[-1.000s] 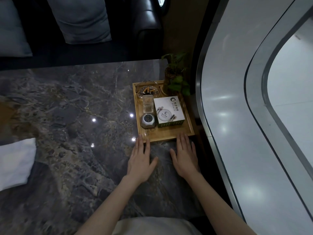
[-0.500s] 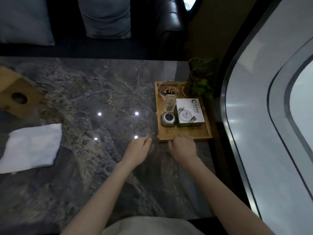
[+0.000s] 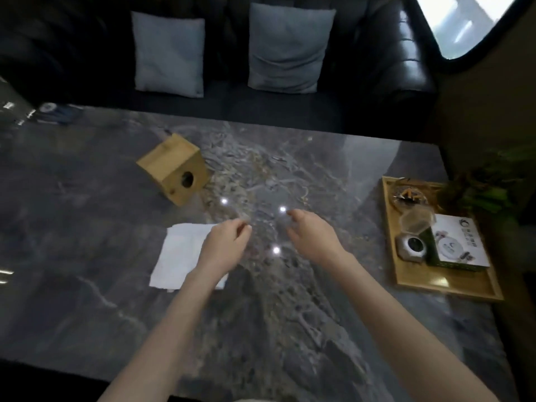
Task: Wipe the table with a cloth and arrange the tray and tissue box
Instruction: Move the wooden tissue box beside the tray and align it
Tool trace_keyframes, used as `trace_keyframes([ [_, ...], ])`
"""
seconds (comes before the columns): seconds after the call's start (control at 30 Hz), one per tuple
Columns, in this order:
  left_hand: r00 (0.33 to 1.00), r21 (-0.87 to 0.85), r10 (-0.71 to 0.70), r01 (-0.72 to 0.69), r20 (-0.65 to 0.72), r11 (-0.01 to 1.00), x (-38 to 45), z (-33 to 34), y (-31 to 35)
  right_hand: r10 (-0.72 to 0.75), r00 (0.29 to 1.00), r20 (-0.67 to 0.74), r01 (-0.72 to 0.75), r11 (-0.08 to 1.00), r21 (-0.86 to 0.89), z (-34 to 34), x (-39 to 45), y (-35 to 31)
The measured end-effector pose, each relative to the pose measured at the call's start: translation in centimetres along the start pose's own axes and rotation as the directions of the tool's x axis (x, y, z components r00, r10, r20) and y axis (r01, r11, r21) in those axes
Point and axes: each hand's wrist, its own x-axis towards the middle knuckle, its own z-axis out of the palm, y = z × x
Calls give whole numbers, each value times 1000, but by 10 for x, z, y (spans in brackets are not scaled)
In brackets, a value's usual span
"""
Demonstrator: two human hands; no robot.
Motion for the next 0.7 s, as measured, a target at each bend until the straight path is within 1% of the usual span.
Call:
trace_keyframes([
  [0.13,988,-9,-10,8,-157,1000,25,-51,-46,-40,994,-101,50,994,96,15,46,-57],
  [0.23,971,6,-51,54,-234,999,44,-82,-79,5,986,-167,31,977,212,28,83,-88],
  [0.3,963,-3,-76,78,-260,997,57,-97,-98,49,981,-189,7,959,283,36,107,-104],
  [0.37,962,-17,-145,145,-231,989,72,-108,-116,96,981,-171,-35,943,330,43,132,-118],
  [0.47,961,-75,-242,234,-132,969,96,-113,-137,130,987,-94,-98,951,292,51,166,-131],
  [0.53,963,-121,-257,246,-86,962,111,-112,-146,137,990,-33,-121,947,297,55,185,-138],
  [0.6,962,-188,-266,249,-67,950,123,-111,-151,146,989,15,-143,931,337,62,199,-143],
  [0.7,960,-268,-263,229,-97,936,137,-107,-155,160,985,59,-170,897,409,71,214,-149],
])
